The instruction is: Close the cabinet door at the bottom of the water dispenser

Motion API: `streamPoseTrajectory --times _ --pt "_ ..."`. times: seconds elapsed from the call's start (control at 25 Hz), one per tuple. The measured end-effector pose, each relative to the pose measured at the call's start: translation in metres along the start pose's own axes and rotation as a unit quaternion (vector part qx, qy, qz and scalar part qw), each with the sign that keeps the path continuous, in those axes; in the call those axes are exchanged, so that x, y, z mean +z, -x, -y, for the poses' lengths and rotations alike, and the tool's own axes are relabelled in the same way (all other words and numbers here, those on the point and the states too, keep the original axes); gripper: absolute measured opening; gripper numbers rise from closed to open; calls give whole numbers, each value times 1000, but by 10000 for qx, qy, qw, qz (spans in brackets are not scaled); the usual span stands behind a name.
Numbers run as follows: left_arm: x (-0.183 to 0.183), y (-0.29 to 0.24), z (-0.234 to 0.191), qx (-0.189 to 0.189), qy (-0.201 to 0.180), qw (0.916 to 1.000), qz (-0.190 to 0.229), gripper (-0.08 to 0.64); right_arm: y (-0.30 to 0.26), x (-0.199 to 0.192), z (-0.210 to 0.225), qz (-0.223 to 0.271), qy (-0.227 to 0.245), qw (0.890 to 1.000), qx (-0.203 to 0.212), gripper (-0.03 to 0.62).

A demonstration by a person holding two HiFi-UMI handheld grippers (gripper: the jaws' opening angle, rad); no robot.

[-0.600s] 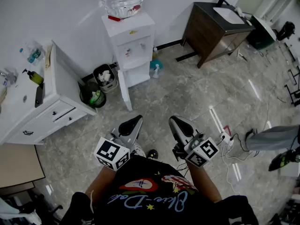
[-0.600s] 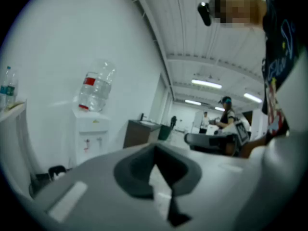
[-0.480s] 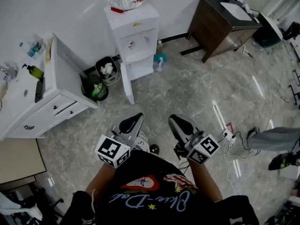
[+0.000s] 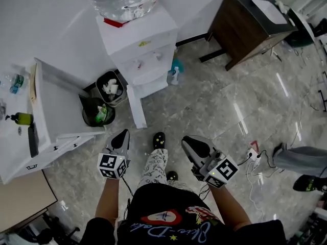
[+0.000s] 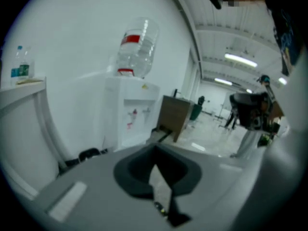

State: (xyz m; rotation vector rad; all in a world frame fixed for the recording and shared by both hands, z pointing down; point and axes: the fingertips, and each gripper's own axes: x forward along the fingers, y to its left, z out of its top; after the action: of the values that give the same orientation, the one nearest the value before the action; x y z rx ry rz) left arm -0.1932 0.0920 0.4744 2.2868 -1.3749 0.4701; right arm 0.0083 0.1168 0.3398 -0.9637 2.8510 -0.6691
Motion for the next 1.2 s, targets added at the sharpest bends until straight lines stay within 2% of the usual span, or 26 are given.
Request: streamPoseTrajectory --times 0.08,0.16,0.24,0.32,0.44,0.52,0.64,0.72,0.88,1.04,1.2 --pt "-14 -37 -24 15 207 9992 -329 -3 -39 -4 30 -33 -100 9999 -55 17" --pt "-22 -68 -43 98 435 9982 -404 -2 -69 -16 56 -106 -204 9995 -223 17" --pt "-34 -95 -59 191 366 9981 -463 -3 -90 -36 80 -220 -327 9983 -423 17" --pt "-58 -121 -77 332 192 9967 -718 -3 -109 -55 98 -239 -590 9969 -468 17" --pt "-105 -153 -107 525 302 9929 -1022 -3 -136 -85 123 -335 -641 9970 -265 17" --pt "-137 -171 -122 611 415 9904 -1166 -3 -154 -114 135 -595 -551 9967 -18 17" --pt "-184 -186 -134 588 235 9868 -1492 -3 -175 -155 144 -1014 -327 9938 306 17" --pt "-213 -193 -137 584 112 9828 -1749 -3 -179 -170 164 -1081 -348 9935 118 17" --pt "-252 -204 -146 686 161 9761 -2057 -3 -176 -184 203 -891 -660 9932 -362 17" --pt "-269 -208 -147 634 87 9721 -2255 -3 -173 -195 220 -967 -623 9920 -524 17" --pt "-271 -217 -140 574 347 9746 -2135 -3 -175 -208 231 -1009 -651 9906 -648 17"
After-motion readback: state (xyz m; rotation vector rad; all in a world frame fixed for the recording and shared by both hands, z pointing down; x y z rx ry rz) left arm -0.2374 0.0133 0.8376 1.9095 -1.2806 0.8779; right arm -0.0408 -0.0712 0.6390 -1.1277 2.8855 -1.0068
